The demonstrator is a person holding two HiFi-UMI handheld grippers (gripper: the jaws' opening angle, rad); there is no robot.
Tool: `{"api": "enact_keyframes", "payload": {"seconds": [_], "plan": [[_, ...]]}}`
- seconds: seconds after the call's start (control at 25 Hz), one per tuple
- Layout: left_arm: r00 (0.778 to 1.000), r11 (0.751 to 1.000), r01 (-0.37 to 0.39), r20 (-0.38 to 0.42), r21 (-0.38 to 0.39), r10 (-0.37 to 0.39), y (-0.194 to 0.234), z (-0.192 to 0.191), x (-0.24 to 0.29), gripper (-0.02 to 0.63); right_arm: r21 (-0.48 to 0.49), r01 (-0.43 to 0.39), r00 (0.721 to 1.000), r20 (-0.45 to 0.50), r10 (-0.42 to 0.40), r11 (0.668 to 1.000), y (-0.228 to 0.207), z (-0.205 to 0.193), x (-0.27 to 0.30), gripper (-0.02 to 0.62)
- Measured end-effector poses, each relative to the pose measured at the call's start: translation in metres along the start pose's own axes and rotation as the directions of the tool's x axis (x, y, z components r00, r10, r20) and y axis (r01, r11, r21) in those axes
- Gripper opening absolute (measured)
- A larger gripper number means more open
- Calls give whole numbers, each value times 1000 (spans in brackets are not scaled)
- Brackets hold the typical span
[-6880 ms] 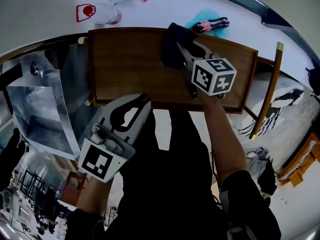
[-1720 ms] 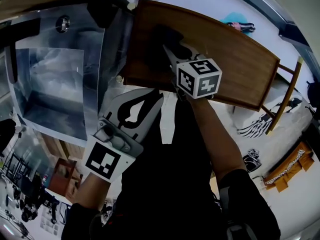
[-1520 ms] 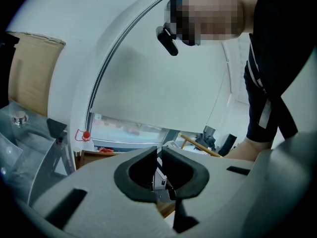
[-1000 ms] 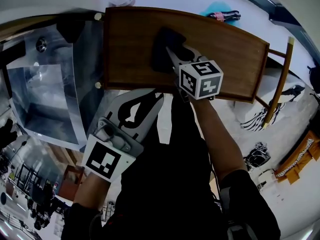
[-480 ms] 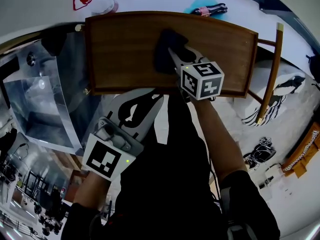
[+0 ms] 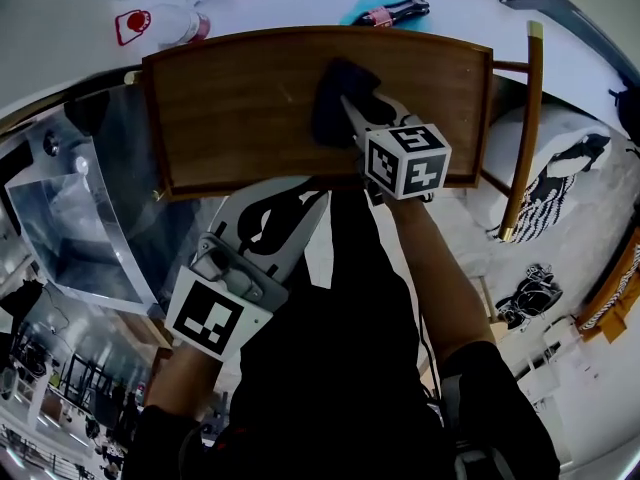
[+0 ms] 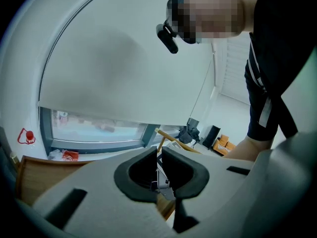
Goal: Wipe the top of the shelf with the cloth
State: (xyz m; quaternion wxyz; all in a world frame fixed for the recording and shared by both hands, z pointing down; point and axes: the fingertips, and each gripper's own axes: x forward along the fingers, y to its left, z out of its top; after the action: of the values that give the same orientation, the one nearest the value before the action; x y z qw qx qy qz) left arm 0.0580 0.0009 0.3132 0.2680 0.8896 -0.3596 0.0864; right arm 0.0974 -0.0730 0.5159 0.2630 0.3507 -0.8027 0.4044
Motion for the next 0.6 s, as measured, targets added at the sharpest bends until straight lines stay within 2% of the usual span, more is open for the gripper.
{"api": "enact_keyframes", "payload": {"seconds": [0.6], "plan": [[998,998,50,-26,23,-49,-30,4,45,44,48,68,997,20,-69,997,-63,-6,-43,58]]}}
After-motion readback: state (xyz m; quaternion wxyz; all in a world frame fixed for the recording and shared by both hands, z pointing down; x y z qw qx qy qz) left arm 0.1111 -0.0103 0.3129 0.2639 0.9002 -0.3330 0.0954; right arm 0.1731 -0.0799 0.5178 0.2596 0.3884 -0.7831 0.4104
